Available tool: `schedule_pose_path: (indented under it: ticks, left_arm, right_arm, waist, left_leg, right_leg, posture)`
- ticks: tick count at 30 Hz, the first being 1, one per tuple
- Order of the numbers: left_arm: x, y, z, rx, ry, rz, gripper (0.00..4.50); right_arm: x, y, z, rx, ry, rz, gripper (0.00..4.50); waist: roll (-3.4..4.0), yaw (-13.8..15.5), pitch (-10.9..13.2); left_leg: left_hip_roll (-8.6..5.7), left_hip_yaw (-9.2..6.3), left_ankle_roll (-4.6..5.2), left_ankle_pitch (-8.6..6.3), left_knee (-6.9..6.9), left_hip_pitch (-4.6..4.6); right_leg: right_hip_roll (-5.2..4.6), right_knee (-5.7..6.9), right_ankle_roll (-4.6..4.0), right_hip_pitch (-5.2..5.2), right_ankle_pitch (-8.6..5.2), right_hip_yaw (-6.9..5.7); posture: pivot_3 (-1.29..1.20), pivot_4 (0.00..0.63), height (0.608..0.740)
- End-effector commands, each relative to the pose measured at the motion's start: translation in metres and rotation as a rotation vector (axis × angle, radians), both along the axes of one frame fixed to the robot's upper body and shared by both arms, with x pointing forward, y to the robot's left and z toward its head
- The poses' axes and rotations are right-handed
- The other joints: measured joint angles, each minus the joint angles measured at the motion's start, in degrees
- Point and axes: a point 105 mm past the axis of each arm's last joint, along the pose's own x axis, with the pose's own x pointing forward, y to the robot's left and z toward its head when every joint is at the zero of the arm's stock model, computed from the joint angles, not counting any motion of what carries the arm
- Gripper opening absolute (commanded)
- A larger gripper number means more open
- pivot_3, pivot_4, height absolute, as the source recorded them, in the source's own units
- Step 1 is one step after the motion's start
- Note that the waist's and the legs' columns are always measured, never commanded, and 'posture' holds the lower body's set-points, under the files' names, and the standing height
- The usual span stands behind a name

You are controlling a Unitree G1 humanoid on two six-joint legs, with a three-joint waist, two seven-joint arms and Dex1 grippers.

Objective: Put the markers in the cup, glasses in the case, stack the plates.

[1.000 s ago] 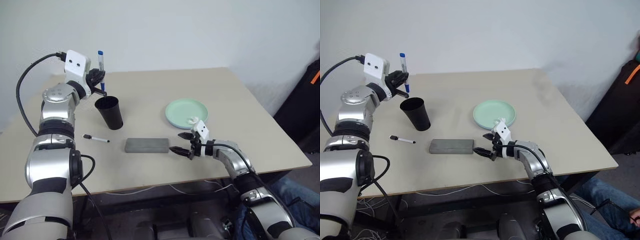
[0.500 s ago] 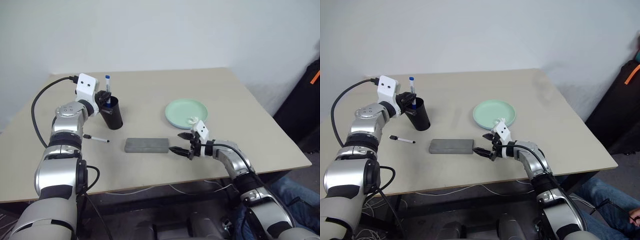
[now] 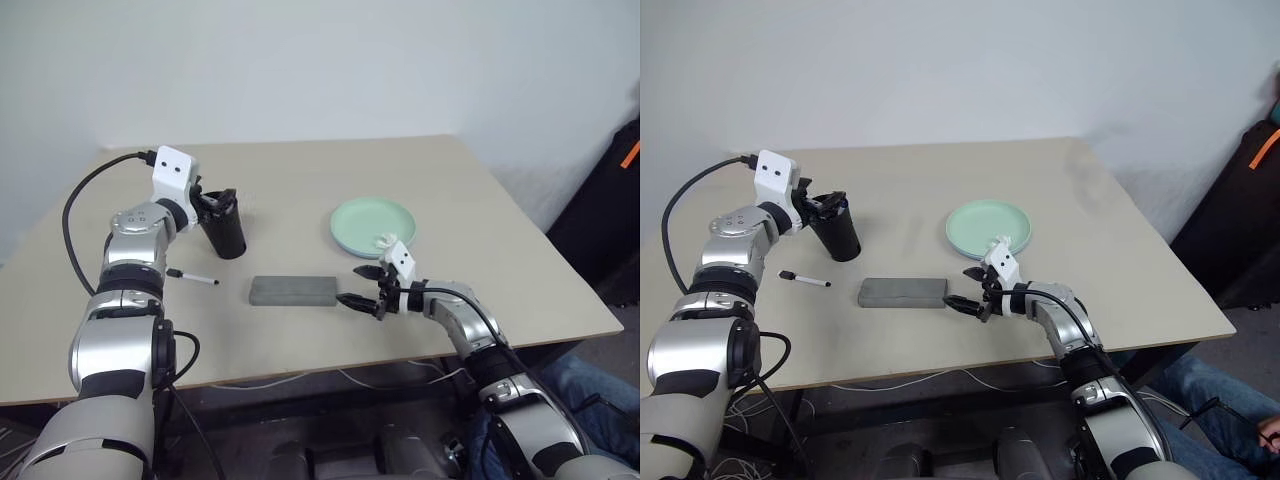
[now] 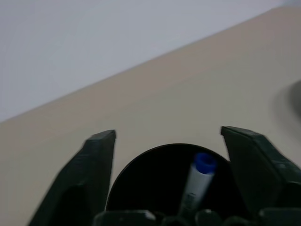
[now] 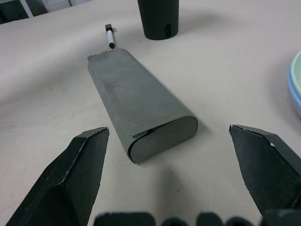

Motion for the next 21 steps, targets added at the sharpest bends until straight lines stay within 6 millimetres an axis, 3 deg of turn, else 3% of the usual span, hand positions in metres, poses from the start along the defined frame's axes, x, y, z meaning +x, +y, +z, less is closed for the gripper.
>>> schedule_pose_path:
  ticks: [1, 9, 14, 21]
  left_arm:
    - [0.003, -0.008, 0.031, -0.014, -0.110, -0.040, 4.15]
    - [-0.007, -0.022, 0.051, -0.004, -0.144, -0.232, 4.15]
    - [-0.040, -0.029, 0.061, 0.183, -0.010, -0.574, 4.15]
    - [-0.075, -0.022, 0.056, 0.336, 0.245, -0.827, 4.15]
  right_arm:
    - [0.006, 0.004, 0.018, 0.017, -0.066, 0.007, 4.45]
    - [0.008, 0.004, 0.018, 0.016, -0.069, 0.007, 4.45]
    - [0.007, 0.003, 0.017, 0.012, -0.067, 0.012, 4.45]
    - [0.007, 0.006, 0.017, 0.013, -0.066, 0.020, 4.45]
  waist:
    - [0.00, -0.01, 0.00]
    - [0.00, -0.10, 0.00]
    - [-0.01, -0.88, 0.01]
    - [0.00, -1.65, 0.01]
  left_leg:
    - [0.00, 0.00, 0.00, 0.00, 0.00, 0.00]
    - [0.00, 0.00, 0.00, 0.00, -0.01, 0.01]
    - [0.01, 0.02, 0.00, 0.00, -0.07, 0.00]
    - [0.01, 0.00, 0.01, 0.00, -0.08, 0.01]
  right_leg:
    - [0.00, 0.00, 0.00, 0.00, 0.00, 0.00]
    - [0.00, 0.00, 0.00, 0.00, 0.00, 0.00]
    - [0.00, -0.04, -0.02, -0.02, -0.01, 0.02]
    - [-0.02, -0.02, -0.12, 0.00, -0.07, 0.01]
  posture:
    - [0.00, 0.000, 0.740]
    - [0.00, 0.000, 0.740]
    - [0.00, 0.000, 0.740]
    - [0.00, 0.000, 0.740]
